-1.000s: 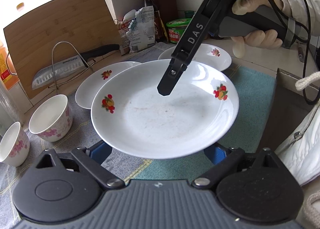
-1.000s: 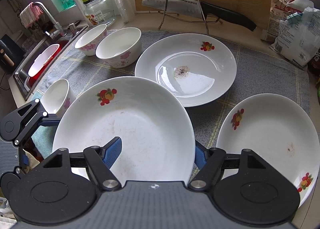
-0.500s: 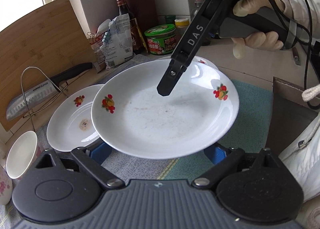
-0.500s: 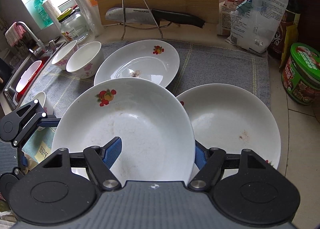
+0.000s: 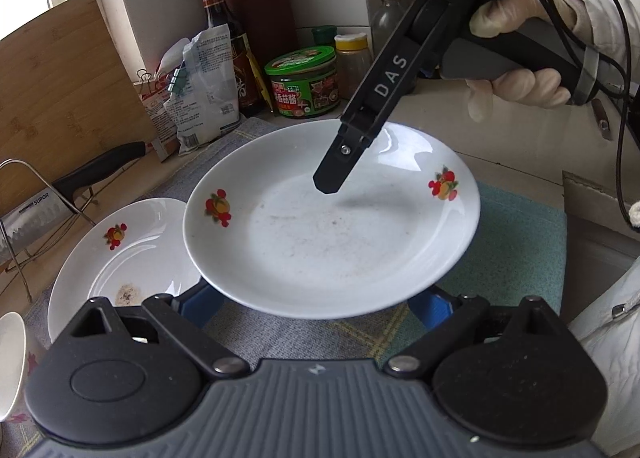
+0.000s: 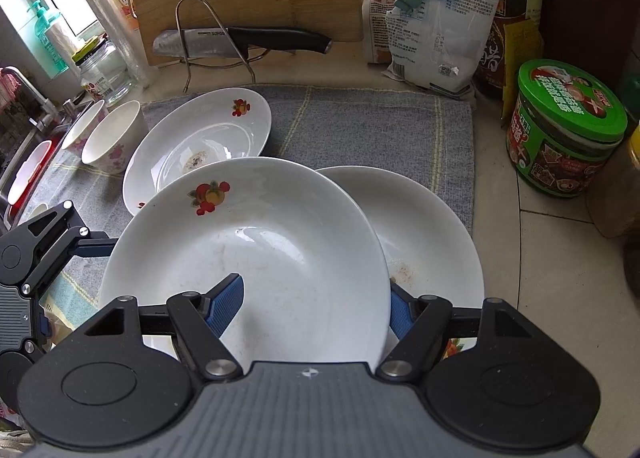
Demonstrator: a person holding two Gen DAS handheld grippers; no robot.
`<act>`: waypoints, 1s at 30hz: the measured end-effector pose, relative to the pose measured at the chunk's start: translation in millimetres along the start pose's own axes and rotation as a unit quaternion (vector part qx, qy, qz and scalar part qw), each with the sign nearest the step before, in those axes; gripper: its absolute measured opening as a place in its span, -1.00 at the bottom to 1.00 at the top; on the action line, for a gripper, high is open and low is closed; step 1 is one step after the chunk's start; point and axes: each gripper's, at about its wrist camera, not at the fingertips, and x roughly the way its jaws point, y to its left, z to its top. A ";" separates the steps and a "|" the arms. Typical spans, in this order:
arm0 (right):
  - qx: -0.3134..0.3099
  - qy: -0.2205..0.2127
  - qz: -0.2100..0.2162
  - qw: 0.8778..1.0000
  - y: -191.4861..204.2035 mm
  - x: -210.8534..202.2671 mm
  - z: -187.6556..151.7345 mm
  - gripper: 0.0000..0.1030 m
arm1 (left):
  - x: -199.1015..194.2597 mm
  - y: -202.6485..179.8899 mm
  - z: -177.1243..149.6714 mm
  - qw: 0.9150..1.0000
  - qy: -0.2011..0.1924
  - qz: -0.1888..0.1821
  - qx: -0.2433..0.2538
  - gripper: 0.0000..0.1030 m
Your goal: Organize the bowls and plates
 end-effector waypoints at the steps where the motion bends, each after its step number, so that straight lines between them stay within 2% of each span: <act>1: 0.000 0.001 -0.001 1.000 -3.0 1.5 0.8 0.52 | 2.5 -0.2 1.0 1.000 0.001 -0.001 0.000 0.89; 13: 0.016 0.001 -0.004 1.000 -25.9 8.7 2.6 0.52 | 21.6 1.2 12.1 1.000 0.007 -0.002 0.005 0.89; 30: 0.018 0.010 -0.017 1.000 -29.1 11.6 -1.0 0.54 | 27.0 2.1 17.9 1.000 0.017 -0.013 0.014 0.90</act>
